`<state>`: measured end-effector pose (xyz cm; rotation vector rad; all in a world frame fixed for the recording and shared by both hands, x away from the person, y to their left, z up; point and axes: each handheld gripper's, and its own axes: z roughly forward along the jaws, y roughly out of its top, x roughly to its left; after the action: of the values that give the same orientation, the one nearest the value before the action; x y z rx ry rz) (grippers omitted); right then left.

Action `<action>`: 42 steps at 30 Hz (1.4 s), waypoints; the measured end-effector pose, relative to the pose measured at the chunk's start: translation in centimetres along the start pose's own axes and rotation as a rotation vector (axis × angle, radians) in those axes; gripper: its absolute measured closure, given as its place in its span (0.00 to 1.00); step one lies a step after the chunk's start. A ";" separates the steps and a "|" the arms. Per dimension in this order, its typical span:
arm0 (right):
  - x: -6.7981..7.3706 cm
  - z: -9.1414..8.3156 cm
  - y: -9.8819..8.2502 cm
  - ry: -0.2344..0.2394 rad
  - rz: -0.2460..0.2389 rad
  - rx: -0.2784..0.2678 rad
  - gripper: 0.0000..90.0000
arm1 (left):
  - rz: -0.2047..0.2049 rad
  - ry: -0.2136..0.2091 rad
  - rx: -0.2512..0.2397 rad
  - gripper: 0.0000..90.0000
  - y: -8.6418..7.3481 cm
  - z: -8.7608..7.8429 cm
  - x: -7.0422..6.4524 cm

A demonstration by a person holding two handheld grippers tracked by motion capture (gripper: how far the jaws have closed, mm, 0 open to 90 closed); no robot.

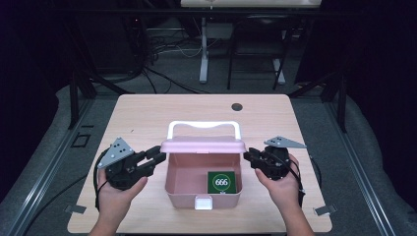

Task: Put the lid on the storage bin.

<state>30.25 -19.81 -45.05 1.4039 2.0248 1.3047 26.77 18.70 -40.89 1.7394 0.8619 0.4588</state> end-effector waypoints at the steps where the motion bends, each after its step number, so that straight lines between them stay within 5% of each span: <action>1: -0.1 -0.1 0.0 0.002 0.006 0.009 0.80 | 0.004 0.001 0.001 0.77 0.1 -0.1 0.0; 42: -1.2 -0.6 0.1 -0.030 0.037 -0.034 0.76 | 0.040 -0.022 0.049 0.77 -2.2 -1.7 -1.0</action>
<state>30.44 -21.12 -44.93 1.4435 1.9566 1.3195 24.27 19.38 -42.25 1.8062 0.8301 0.4476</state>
